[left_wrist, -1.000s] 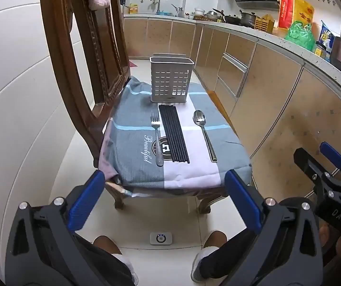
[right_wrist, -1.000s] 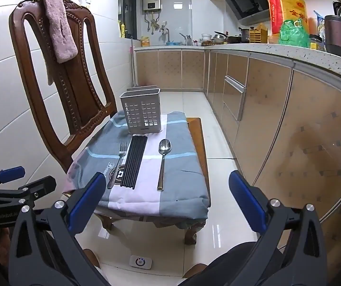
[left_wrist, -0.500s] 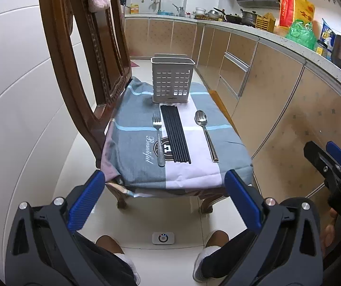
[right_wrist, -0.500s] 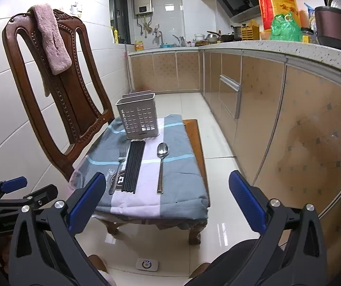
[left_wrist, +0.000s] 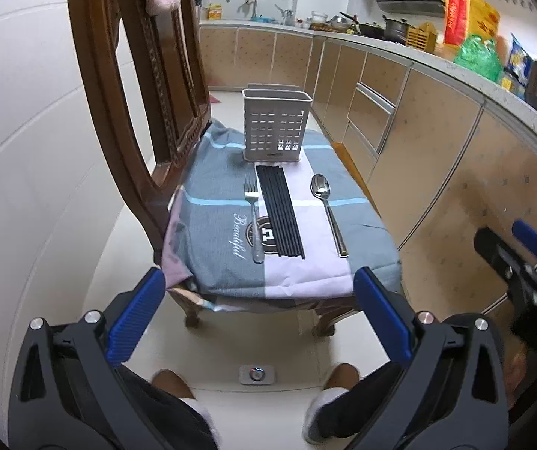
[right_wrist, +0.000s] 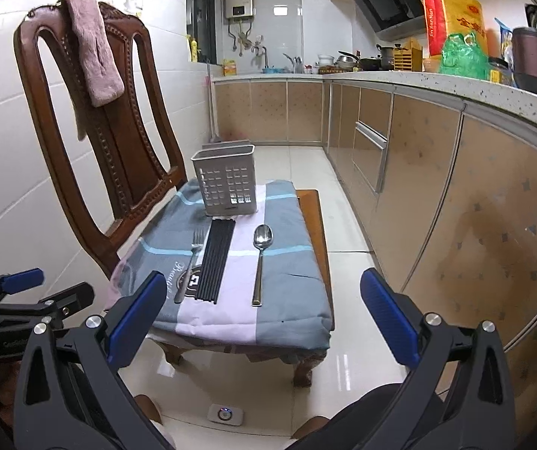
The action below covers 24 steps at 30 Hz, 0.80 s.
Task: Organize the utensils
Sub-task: 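Move both grippers toward the utensils on the table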
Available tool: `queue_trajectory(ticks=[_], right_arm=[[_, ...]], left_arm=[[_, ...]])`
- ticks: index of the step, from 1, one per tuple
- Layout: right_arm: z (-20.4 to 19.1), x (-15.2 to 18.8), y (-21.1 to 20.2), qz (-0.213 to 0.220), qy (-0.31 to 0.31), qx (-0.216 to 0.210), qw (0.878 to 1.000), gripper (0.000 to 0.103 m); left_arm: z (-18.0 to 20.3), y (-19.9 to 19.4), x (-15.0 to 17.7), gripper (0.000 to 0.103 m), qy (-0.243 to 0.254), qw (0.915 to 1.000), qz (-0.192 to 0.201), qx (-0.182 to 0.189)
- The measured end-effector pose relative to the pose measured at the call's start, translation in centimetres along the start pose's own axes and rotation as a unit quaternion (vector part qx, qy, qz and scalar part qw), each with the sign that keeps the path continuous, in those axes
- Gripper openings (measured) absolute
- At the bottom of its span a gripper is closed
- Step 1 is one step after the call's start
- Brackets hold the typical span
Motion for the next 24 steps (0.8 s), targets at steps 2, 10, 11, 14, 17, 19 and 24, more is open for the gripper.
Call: queue_trajectory(ticks=[2,10,11,14,17,19,24], right_arm=[[-0.2,-0.5,-0.3,0.007,-0.009,-0.011,1.0,0.1],[0.3,-1.2,0.7,0.032,-0.028,-0.031,0.999,0.1],[0.3,-1.2,1.2,0.028,-0.02,-0.037,0.999,0.1],[0.1,-1.0,2.7,0.009,-0.012,-0.045,0.999,0.1],[0.3,-0.6,3.5,-0.001,-0.007,-0.046,0.999,0.1],[0.3,-0.4,3.7,-0.003,-0.007,-0.044,0.999,0.1],[1.1,-0.1,3.6,-0.002,0.003,-0.037,0.999,0.1]], left_arm=[[-0.7,0.7,0.0,0.1,-0.01,0.9999,-0.012,-0.005],[-3.4,2.5,-1.8,0.1,-0.02,0.9997,-0.014,0.01],[-3.5,2.6,-1.9,0.1,-0.024,0.9996,-0.011,0.012],[-3.8,3.1,-1.8,0.1,-0.035,0.9992,-0.011,0.013],[-3.7,3.4,-1.4,0.1,-0.033,0.9994,-0.012,0.003],[-3.6,3.7,-1.2,0.1,-0.036,0.9992,-0.017,0.005],[-2.9,3.9,-1.1,0.1,-0.03,0.9993,-0.02,-0.001]])
Point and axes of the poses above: each gripper's, at about its wrist camera, not at the fingertips, and y roughly the way its jaws point, z to its right, x to its underside, the point moved 1 cm from there along y, roughly the way its jaws point, and after that the axes turned 1 degree about y, right-handed, at the moved point
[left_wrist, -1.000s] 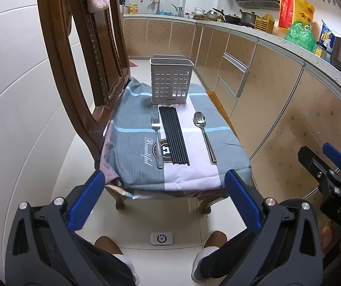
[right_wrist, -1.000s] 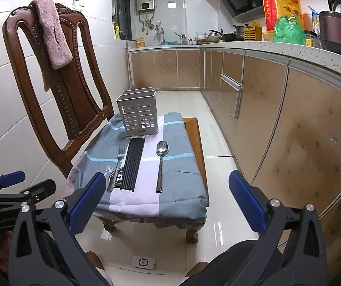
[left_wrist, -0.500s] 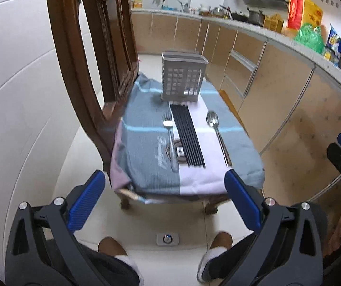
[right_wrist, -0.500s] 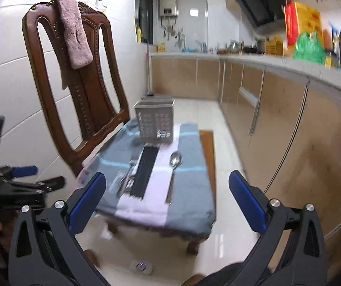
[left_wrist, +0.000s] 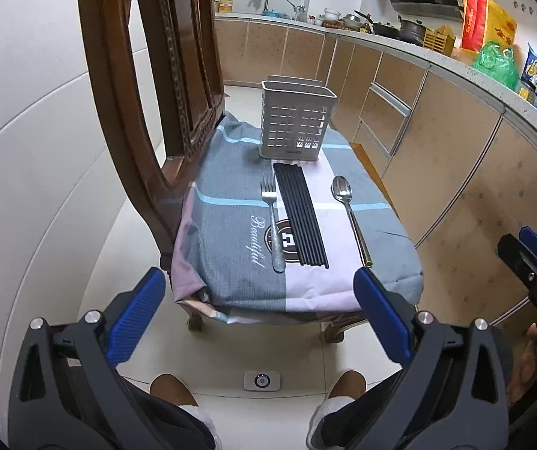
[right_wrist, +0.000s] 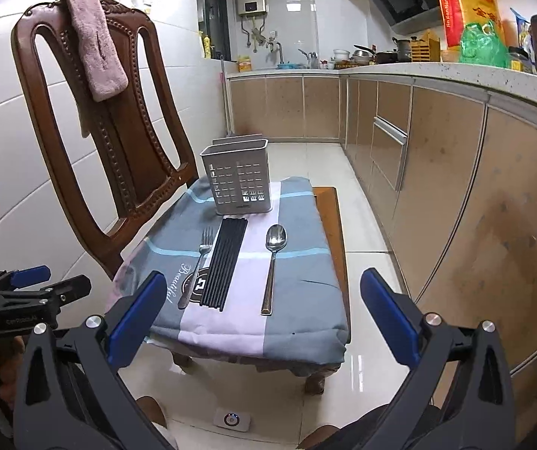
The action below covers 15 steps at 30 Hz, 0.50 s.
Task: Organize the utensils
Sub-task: 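Move both grippers toward the utensils on the table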
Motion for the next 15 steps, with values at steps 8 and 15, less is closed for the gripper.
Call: queue_trajectory(ticks=[8,15], right_arm=[[1.4,0.1,-0.5,0.002,0.009,-0.022,1.0,0.1],[2.3,0.5,-0.5,-0.003,0.016,-0.037,0.999,0.1]], left_arm=[[1.0,-0.1,-0.3,0.1,0.004,1.0,0.0,-0.009],[1.9,0.0,-0.4,0.1,0.014,0.9998,-0.001,-0.015]])
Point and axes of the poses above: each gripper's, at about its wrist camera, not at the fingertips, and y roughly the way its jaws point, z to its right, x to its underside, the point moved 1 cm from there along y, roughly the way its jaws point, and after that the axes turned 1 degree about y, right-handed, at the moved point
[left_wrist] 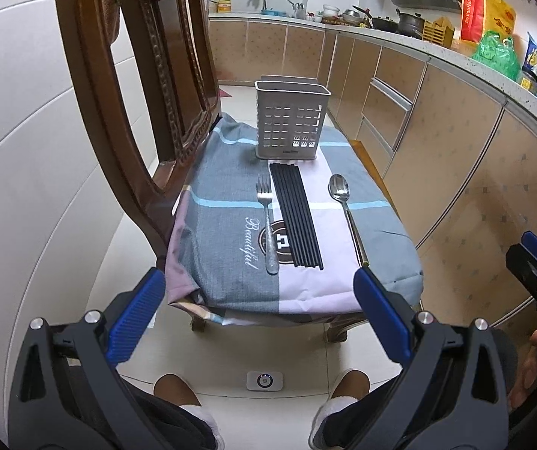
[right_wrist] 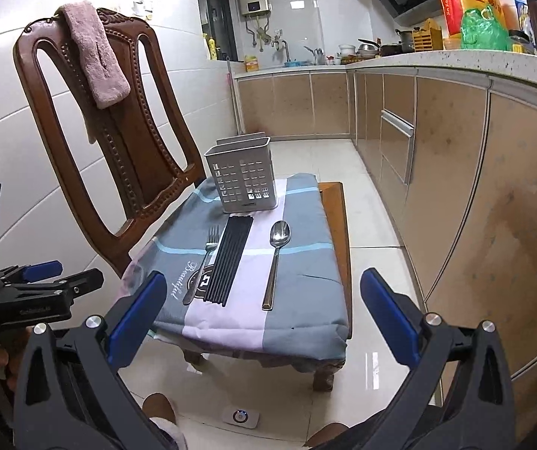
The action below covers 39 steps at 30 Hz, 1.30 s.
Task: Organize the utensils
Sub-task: 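Move both grippers toward the utensils on the table, then close the left gripper on the silver fork while the right gripper approaches the spoon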
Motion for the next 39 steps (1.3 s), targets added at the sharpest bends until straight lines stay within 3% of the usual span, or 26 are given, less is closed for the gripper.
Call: queue_trajectory(ticks=[31,37,39], right_arm=[[1.0,0.4,1.1,-0.008,0.005,-0.02,1.0,0.1],[2.1,-0.7,3.4,-0.026,-0.016,-0.1,0.995,0.1],[2.5,-1.4,5.0,-0.056,-0.029,-0.123,0.99,0.1]], left_arm=[[0.3,1.7,-0.1,0.1,0.021,0.9996,-0.015,-0.007],[-1.0,3.9,-1.3,0.1,0.037,0.9977,0.008,0.057],[-1.3,5.8,-2.0,0.1,0.047,0.9952,-0.005,0.086]])
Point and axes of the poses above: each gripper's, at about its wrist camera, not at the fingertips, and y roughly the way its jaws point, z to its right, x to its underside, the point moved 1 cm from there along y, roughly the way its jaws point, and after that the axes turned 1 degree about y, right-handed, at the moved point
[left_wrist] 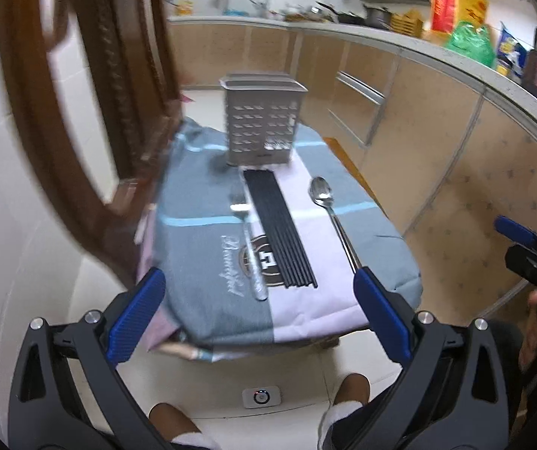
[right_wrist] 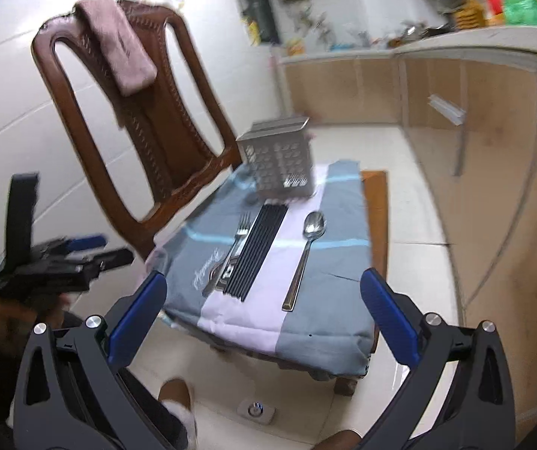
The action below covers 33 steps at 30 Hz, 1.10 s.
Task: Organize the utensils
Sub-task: 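Close the left gripper on the silver fork while the right gripper approaches the spoon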
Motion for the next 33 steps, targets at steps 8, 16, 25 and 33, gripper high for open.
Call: queue_trajectory(ticks=[8,16,25,33], right_arm=[[4.9,-3.8,7.2,-0.06,-0.012,-0.148,0.987,0.1],[11.5,-6.6,17.4,-0.103,0.035,-0.237,0.965,0.088],[13.6,-7.8,25.3,-0.149,0.017,-0.261,0.954,0.072],[15.2,-7.8,27.4,-0.167,0.026,-0.297,0.94,0.071]], left_arm=[[-2.6,8.6,-4.2,0.089,-0.005,0.9966,-0.026,0.077],[-3.6,19.0,-7.3,0.073,0.018,0.9953,-0.067,0.068],[-6.5,25.7,-8.0,0.056,-0.033,0.9929,-0.098,0.059],[-7.6,27.1,-9.1,0.056,-0.026,0.9927,-0.085,0.081]])
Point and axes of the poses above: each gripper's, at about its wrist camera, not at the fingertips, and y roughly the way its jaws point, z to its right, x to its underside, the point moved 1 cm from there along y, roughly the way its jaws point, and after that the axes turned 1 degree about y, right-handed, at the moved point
